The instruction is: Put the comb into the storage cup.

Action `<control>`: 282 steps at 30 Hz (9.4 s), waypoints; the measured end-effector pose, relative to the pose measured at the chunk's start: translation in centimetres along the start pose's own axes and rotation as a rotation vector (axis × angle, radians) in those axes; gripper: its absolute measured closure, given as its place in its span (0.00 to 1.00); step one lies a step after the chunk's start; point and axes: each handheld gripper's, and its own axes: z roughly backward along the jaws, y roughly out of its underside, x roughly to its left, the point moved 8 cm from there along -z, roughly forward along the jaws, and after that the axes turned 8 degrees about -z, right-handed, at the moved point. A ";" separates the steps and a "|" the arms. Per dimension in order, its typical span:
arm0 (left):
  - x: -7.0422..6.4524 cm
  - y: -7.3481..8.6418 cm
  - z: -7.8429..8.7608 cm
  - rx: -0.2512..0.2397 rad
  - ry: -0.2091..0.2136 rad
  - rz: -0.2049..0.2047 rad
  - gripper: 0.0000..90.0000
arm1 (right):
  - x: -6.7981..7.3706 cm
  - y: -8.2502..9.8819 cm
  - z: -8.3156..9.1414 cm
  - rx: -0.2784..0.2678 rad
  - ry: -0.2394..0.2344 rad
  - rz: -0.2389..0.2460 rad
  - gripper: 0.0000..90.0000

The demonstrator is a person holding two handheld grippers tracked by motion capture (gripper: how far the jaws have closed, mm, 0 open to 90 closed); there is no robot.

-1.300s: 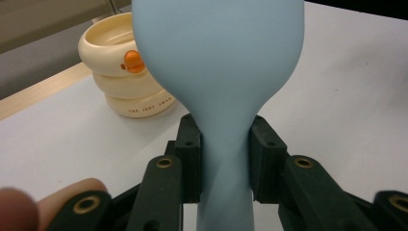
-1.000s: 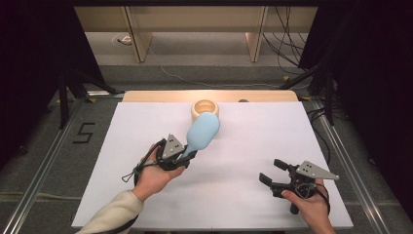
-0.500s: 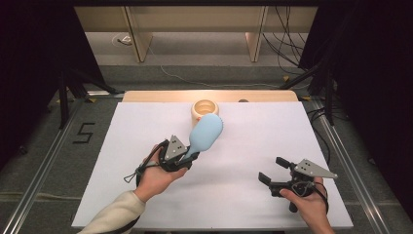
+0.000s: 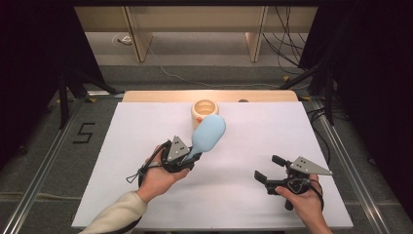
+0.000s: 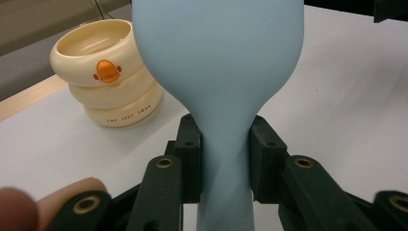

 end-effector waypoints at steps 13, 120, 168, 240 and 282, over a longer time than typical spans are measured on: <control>-1.1 -0.4 -0.5 -0.004 0.020 -0.013 0.77 | 0.5 -0.7 -0.8 -0.021 -0.027 -0.032 0.05; -5.1 -1.0 -2.2 -0.009 0.094 -0.042 0.77 | 5.6 -4.8 -7.6 -0.063 -0.148 -0.048 0.07; -5.3 -1.3 -2.4 -0.046 0.090 -0.015 0.77 | 6.5 -5.5 -9.0 -0.098 -0.220 -0.127 0.48; 1.2 5.3 3.3 -0.020 -0.036 0.097 0.02 | 5.0 -10.0 -7.0 -0.083 -0.103 0.103 0.56; 1.5 5.2 3.1 -0.036 -0.045 0.119 0.07 | 3.9 -12.4 -8.2 -0.093 -0.035 0.133 0.56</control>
